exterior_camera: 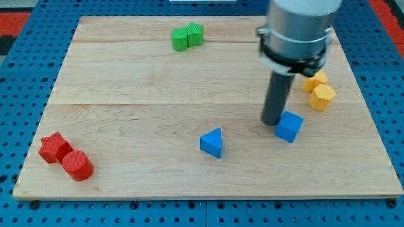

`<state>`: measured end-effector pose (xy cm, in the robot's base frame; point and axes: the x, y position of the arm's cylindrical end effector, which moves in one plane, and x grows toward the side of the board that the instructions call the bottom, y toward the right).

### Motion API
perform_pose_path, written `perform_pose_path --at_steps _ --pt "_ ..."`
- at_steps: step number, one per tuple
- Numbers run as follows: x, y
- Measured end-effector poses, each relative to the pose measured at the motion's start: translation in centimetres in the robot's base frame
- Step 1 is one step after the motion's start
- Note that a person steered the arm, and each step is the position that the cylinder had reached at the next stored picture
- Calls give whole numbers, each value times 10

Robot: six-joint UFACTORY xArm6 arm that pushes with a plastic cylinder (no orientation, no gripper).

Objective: Move the blue cube closer to the yellow hexagon

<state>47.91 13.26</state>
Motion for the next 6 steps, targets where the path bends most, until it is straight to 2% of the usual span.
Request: perform_pose_path --at_steps 1,2,3,4,6 --pt "-1 45" --pt "16 -15" --pt "52 -12" --pt "56 74" --pt "60 122"
